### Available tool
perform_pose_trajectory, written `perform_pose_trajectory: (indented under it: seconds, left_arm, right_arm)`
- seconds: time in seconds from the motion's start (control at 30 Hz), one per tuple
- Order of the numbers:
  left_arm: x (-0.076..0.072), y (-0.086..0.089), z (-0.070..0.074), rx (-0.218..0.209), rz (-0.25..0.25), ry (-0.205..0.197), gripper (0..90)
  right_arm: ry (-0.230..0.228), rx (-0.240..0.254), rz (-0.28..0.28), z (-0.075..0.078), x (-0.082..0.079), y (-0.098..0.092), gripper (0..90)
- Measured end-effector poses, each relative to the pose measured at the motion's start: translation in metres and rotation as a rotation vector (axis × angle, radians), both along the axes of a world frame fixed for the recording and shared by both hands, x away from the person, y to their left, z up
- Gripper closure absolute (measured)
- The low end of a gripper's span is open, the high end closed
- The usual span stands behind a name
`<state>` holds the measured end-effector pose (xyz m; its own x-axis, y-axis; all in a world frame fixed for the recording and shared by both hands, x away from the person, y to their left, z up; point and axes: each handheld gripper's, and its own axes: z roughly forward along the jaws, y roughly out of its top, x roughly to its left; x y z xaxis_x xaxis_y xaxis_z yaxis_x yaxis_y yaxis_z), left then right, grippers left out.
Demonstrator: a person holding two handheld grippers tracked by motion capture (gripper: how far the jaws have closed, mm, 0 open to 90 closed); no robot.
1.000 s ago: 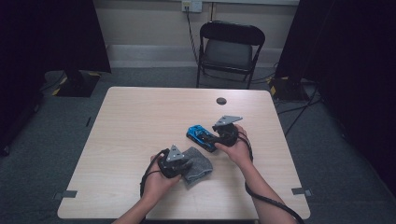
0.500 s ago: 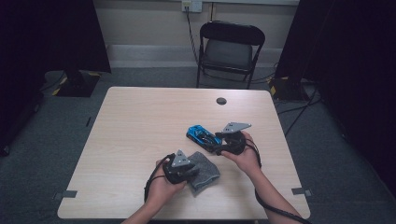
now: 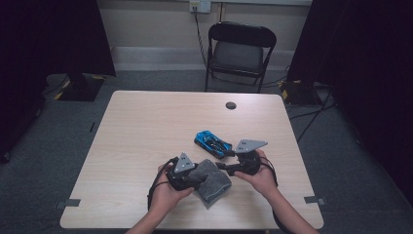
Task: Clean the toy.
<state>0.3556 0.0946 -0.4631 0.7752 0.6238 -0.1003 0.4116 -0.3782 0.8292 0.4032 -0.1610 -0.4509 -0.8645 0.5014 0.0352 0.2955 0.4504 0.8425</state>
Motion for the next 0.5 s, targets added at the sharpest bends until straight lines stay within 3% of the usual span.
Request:
perform_pose_trajectory:
  seconds: [0.13, 0.5]
  left_arm:
    - [0.007, 0.008, -0.003, 0.014, 0.036, 0.000, 43.2]
    - [0.024, 0.020, -0.004, 0.044, 0.083, -0.030, 41.0]
  right_arm:
    - [0.021, 0.012, 0.032, -0.005, -0.012, 0.003, 45.0]
    - [0.075, 0.027, 0.048, -0.020, -0.035, 0.013, 48.2]
